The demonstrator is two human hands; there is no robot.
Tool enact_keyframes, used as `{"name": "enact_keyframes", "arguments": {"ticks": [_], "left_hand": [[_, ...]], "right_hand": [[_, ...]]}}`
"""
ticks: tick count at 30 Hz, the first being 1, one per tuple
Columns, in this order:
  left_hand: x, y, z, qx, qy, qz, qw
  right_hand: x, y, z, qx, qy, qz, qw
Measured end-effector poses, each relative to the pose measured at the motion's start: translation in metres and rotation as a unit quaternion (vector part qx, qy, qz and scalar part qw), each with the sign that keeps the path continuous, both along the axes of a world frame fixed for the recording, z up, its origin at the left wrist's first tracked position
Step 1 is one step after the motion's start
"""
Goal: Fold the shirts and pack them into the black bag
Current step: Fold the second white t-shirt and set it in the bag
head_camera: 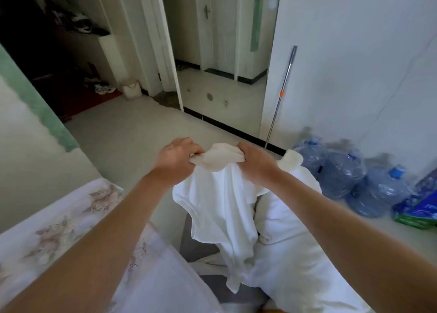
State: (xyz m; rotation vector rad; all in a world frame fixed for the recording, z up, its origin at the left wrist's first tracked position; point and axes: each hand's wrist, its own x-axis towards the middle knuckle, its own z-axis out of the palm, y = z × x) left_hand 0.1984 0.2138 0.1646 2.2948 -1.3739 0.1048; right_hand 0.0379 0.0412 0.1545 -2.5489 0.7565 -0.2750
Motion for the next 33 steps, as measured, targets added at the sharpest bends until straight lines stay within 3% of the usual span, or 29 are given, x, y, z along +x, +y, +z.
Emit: {"name": "enact_keyframes", "arguments": {"ticks": [3,6,9,11,15,20,22,25,27,29,30,33], "left_hand": [[0.026,0.071,0.028,0.003,-0.002,0.082,0.997],[0.049,0.161,0.053,-0.074,-0.010,0.161,0.984],[0.070,0.256,0.050,-0.108,0.034,0.200,0.973],[0.081,0.315,0.031,-0.054,0.092,0.225,0.968],[0.072,0.420,-0.029,0.065,0.197,0.264,0.942],[0.026,0.486,-0.096,0.111,0.307,0.227,0.918],[0.011,0.489,-0.109,0.121,0.306,0.187,0.926],[-0.005,0.483,-0.121,0.099,0.288,0.175,0.936],[-0.010,0.484,-0.122,0.045,0.244,0.203,0.947],[-0.006,0.495,-0.130,0.032,0.224,0.230,0.947],[-0.003,0.504,-0.135,0.057,0.239,0.248,0.937],[0.000,0.529,-0.157,0.220,0.295,0.247,0.896]], "right_hand": [[0.034,0.076,0.033,-0.037,-0.061,0.035,0.997],[0.069,0.162,0.054,-0.074,-0.124,0.063,0.987],[0.103,0.252,0.053,-0.027,-0.139,0.086,0.986],[0.119,0.309,0.038,0.021,-0.087,0.118,0.989],[0.135,0.396,-0.021,0.097,0.098,0.189,0.972],[0.139,0.455,-0.081,0.066,0.252,0.230,0.938],[0.140,0.470,-0.092,0.064,0.275,0.216,0.935],[0.142,0.490,-0.099,0.217,0.266,0.210,0.916],[0.143,0.496,-0.100,0.371,0.270,0.232,0.858],[0.145,0.491,-0.107,0.433,0.288,0.255,0.815],[0.148,0.485,-0.113,0.407,0.288,0.261,0.827],[0.157,0.448,-0.137,0.184,0.273,0.282,0.901]]}}
